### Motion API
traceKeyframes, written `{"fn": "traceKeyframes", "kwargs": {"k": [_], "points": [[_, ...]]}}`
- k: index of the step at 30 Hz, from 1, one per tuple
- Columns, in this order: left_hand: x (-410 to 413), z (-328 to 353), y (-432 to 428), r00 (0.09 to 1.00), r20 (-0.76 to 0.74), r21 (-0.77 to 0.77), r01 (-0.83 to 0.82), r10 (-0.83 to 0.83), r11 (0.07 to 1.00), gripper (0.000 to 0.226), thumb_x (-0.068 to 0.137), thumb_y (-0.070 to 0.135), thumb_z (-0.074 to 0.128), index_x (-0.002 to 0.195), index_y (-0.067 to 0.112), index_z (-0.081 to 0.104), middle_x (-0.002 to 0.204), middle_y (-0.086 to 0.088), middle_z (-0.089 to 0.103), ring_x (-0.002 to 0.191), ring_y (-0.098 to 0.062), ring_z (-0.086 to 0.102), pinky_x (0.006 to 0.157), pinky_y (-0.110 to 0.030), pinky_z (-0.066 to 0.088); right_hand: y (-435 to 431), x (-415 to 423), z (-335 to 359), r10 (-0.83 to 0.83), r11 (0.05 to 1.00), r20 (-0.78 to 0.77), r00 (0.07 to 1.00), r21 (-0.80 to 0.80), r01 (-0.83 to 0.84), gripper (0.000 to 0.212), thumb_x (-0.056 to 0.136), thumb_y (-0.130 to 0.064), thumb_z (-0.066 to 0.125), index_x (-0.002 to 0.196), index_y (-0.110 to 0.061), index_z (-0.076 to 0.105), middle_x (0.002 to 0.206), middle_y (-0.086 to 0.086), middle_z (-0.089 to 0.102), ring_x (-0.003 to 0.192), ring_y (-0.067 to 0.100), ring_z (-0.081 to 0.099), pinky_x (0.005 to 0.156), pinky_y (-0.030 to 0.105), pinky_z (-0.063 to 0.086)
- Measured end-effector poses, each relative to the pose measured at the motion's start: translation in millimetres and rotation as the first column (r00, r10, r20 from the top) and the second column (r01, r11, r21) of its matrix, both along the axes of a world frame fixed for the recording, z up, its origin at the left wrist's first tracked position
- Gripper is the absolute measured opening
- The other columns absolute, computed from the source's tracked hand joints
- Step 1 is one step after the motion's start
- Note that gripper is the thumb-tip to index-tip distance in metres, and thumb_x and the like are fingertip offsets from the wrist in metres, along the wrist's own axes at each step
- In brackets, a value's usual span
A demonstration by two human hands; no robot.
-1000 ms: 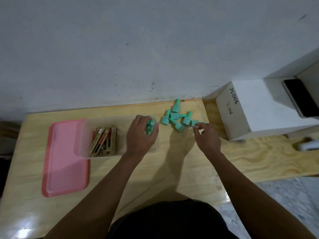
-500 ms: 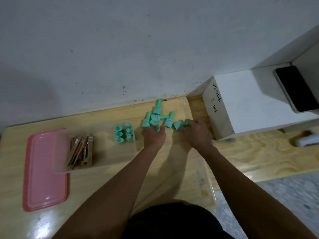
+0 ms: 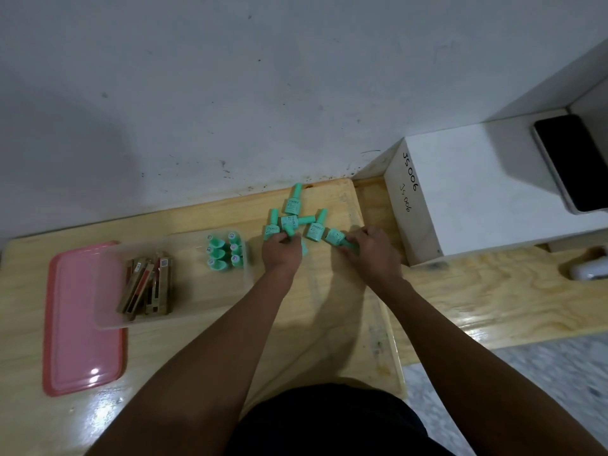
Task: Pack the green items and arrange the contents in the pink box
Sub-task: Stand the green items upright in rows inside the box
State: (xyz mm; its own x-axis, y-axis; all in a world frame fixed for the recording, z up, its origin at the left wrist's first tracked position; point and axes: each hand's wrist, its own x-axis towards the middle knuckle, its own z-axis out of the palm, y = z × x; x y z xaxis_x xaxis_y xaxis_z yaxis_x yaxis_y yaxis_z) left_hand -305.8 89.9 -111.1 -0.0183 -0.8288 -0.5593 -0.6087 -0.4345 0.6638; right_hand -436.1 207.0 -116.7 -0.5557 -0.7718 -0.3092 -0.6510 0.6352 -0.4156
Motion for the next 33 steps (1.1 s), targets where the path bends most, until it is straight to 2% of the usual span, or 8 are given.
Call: {"fn": "traceKeyframes", "kwargs": {"k": [3, 9, 16, 19, 23, 27, 30, 33], "points": [[5.8, 7.7, 4.2, 0.997, -0.022, -0.02, 0.078, -0.079, 0.997, 0.024, 0.086, 0.027, 0.065, 0.1, 0.008, 0.07, 0.088, -0.004, 0.067, 0.082, -0.02, 0.062, 0.076, -0.033, 0.053, 2.0, 5.2, 3.9, -0.034, 0.998, 0.026, 0.999, -0.045, 0.036, 0.036, 0.093, -0.044, 0.057, 0.123, -0.025, 0.062, 0.116, -0.001, 0.064, 0.102, 0.015, 0.057, 0.07, 0.028, 0.045], [30.3, 38.8, 10.4, 0.956, -0.098, -0.138, 0.261, -0.276, 0.955, 0.018, 0.087, 0.027, 0.065, 0.095, 0.011, 0.07, 0.083, -0.002, 0.062, 0.076, -0.016, 0.056, 0.073, -0.034, 0.051, 4.3, 22.9, 14.0, -0.226, 0.91, 0.326, 0.918, -0.266, 0.318, 0.03, 0.09, -0.026, 0.068, 0.117, -0.013, 0.066, 0.119, 0.005, 0.067, 0.098, 0.006, 0.057, 0.078, 0.02, 0.051], [81.0, 66.7, 3.6, 0.896, -0.117, -0.26, 0.389, -0.428, 0.884, 0.017, 0.085, 0.028, 0.067, 0.097, 0.016, 0.071, 0.089, 0.002, 0.066, 0.075, -0.015, 0.061, 0.068, -0.024, 0.047, -6.3, 60.6, 41.0, -0.157, 0.826, 0.398, 0.904, -0.449, 0.341, 0.025, 0.092, -0.025, 0.066, 0.115, -0.016, 0.065, 0.117, 0.001, 0.064, 0.1, 0.006, 0.059, 0.069, 0.008, 0.05], [107.6, 75.0, -4.9, 0.894, -0.105, -0.322, 0.385, -0.436, 0.865, 0.017, 0.085, 0.028, 0.067, 0.098, 0.016, 0.071, 0.091, 0.002, 0.067, 0.072, -0.012, 0.061, 0.061, -0.01, 0.044, -13.1, 83.3, 55.3, -0.113, 0.815, 0.395, 0.912, -0.488, 0.312, 0.024, 0.092, -0.025, 0.065, 0.115, -0.018, 0.065, 0.114, -0.008, 0.06, 0.1, 0.003, 0.057, 0.07, 0.011, 0.051], [144.3, 82.9, -16.7, 0.917, -0.091, -0.406, 0.322, -0.388, 0.855, 0.023, 0.084, 0.026, 0.069, 0.101, 0.011, 0.07, 0.097, -0.002, 0.068, 0.077, -0.011, 0.061, 0.059, -0.002, 0.043, -24.4, 111.2, 71.5, -0.055, 0.83, 0.384, 0.922, -0.496, 0.256, 0.019, 0.089, -0.026, 0.069, 0.108, -0.027, 0.063, 0.107, -0.015, 0.059, 0.091, -0.001, 0.06, 0.07, 0.018, 0.054], [179.2, 80.0, -24.1, 0.937, -0.085, -0.429, 0.273, -0.34, 0.861, 0.022, 0.083, 0.029, 0.071, 0.101, 0.017, 0.07, 0.091, 0.01, 0.066, 0.067, -0.003, 0.06, 0.055, -0.006, 0.042, -32.3, 138.9, 78.5, 0.05, 0.85, 0.324, 0.945, -0.51, 0.13, 0.022, 0.086, -0.029, 0.073, 0.106, -0.028, 0.065, 0.102, -0.015, 0.064, 0.085, -0.002, 0.06, 0.066, 0.011, 0.049], [195.3, 72.7, -30.3, 0.946, -0.055, -0.441, 0.263, -0.318, 0.858, 0.022, 0.081, 0.028, 0.072, 0.101, 0.018, 0.071, 0.093, 0.008, 0.067, 0.068, 0.001, 0.059, 0.059, -0.005, 0.042, -38.2, 156.3, 77.0, 0.119, 0.887, 0.156, 0.981, -0.461, -0.035, 0.026, 0.088, -0.034, 0.069, 0.113, -0.028, 0.067, 0.101, -0.012, 0.067, 0.083, 0.005, 0.06, 0.071, 0.025, 0.052], [202.4, 68.1, -33.5, 0.944, -0.055, -0.453, 0.267, -0.326, 0.851, 0.023, 0.081, 0.021, 0.072, 0.103, 0.014, 0.071, 0.091, 0.003, 0.066, 0.065, 0.001, 0.056, 0.059, -0.004, 0.042, -48.7, 169.1, 75.7, 0.248, 0.914, -0.083, 0.965, -0.31, -0.261, 0.028, 0.091, -0.033, 0.062, 0.118, -0.027, 0.066, 0.108, -0.008, 0.068, 0.098, 0.013, 0.059, 0.079, 0.032, 0.05]]}}
